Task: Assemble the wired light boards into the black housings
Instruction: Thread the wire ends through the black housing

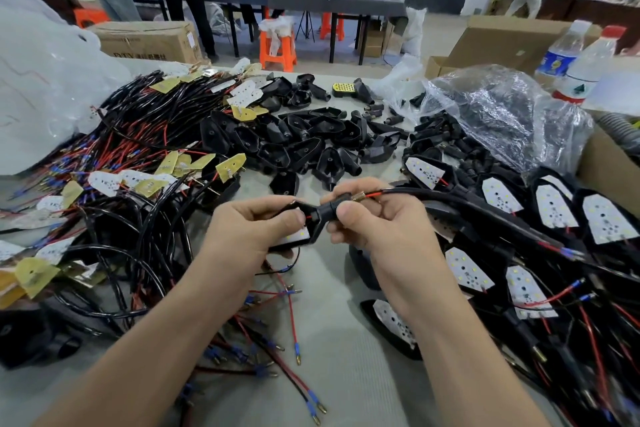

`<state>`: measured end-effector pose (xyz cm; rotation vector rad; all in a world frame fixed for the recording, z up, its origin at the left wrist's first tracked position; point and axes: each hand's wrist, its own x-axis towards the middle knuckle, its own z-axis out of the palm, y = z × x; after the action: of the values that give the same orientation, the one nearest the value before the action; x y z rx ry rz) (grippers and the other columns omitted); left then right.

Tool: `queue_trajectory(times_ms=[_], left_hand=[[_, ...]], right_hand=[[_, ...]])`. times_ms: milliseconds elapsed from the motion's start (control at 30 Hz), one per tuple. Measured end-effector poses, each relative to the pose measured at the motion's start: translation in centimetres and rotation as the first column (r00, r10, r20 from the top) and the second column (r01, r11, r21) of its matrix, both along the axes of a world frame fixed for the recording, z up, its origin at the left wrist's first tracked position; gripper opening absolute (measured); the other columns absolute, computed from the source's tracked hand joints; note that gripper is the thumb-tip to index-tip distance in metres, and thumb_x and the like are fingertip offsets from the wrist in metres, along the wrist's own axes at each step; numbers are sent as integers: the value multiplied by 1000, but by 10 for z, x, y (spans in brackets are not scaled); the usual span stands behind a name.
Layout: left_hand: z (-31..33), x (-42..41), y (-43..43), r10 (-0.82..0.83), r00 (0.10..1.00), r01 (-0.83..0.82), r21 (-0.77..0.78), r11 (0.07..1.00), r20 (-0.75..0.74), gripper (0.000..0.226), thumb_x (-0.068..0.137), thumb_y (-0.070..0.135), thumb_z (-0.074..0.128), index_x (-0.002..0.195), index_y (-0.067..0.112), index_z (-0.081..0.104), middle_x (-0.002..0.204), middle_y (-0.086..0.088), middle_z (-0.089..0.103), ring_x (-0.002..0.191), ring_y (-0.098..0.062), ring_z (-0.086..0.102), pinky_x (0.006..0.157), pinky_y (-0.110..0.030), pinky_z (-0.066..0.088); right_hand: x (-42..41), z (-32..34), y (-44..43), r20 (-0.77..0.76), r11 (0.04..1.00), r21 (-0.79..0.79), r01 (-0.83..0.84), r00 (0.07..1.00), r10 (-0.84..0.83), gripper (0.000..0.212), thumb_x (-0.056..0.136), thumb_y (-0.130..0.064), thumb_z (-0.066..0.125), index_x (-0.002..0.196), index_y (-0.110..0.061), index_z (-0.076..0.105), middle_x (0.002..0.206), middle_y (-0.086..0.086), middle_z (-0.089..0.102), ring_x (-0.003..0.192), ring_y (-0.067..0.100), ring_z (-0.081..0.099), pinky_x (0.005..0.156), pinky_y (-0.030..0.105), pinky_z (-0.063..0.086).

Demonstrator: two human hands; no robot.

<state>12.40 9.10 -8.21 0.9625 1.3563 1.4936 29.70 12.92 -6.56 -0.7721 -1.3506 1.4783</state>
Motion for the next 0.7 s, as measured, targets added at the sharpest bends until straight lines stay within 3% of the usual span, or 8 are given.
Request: queue_trajectory(times_ms=[100, 133, 200, 300, 367, 500, 600, 700], left_hand=[[1, -2, 1, 72, 997, -72, 10, 997, -9, 17, 85, 3, 77, 86, 18, 85, 83, -9, 78, 66, -11, 69, 52, -21, 52], [1, -3, 1, 72, 997, -71, 10, 997, -22, 17, 85, 3, 77, 86, 18, 85, 83, -9, 78, 65, -11, 69, 52, -21, 52], [0, -5, 2, 50, 997, -48, 18, 999, -62, 15, 85, 4, 78, 86, 17, 84, 79, -9, 78, 62, -12, 68, 51, -21, 50], [0, -5, 1, 31, 994, -26, 47, 999, -105, 7, 79, 14, 83, 85, 19, 84, 74, -7, 75, 62, -10, 63, 56, -20, 51], [-2, -5, 1, 26, 996, -21, 52, 998, -91, 9, 77, 16, 84, 85, 18, 83, 80, -10, 77, 70, -13, 69, 65, -23, 59], [-5, -9, 5, -14, 999, 14, 16, 1000, 33, 21, 70, 15, 84, 92, 15, 83, 89, -14, 77, 85, -24, 74, 79, -36, 61], [-7, -12, 5, -146, 984, 148, -11, 989, 105, 27, 77, 25, 72, 101, 15, 82, 99, -14, 76, 88, -25, 71, 79, -34, 55], [-8, -15, 8, -169, 957, 164, 43, 986, 235, 35, 81, 31, 55, 93, 12, 82, 97, -20, 74, 76, -23, 64, 75, -35, 45]], right_hand=[[1, -2, -4, 500, 970, 203, 134, 837, -221, 35, 91, -37, 68, 71, -8, 66, 56, 4, 62, 50, 7, 48, 50, 23, 38], [-1, -2, -7, 542, 923, 346, 171, 767, -345, 43, 89, -45, 65, 70, -7, 62, 54, 4, 56, 48, 4, 41, 49, 23, 34], [-5, 5, -16, 413, 786, 558, 266, 733, -541, 36, 84, -47, 65, 69, -14, 61, 56, -4, 53, 53, 6, 46, 54, 20, 36], [-10, 16, -25, 394, 619, 768, 163, 642, -658, 17, 74, -39, 71, 89, -31, 72, 85, -22, 65, 93, 6, 56, 88, 21, 41], [-10, 14, -24, 551, 673, 740, -8, 581, -599, 27, 76, -37, 72, 103, -32, 74, 108, -17, 71, 108, 7, 50, 104, 28, 34], [1, 15, -19, 707, 823, 558, -105, 580, -405, 29, 82, -37, 69, 110, -41, 66, 82, -21, 65, 83, 7, 53, 86, 34, 49], [4, 19, -18, 626, 779, 626, -33, 617, -477, 39, 80, -29, 71, 113, -44, 58, 87, -16, 66, 78, 9, 56, 72, 35, 53], [1, 24, -20, 466, 715, 686, 135, 673, -574, 35, 80, -31, 70, 114, -41, 65, 100, -20, 70, 83, 9, 65, 78, 38, 57]])
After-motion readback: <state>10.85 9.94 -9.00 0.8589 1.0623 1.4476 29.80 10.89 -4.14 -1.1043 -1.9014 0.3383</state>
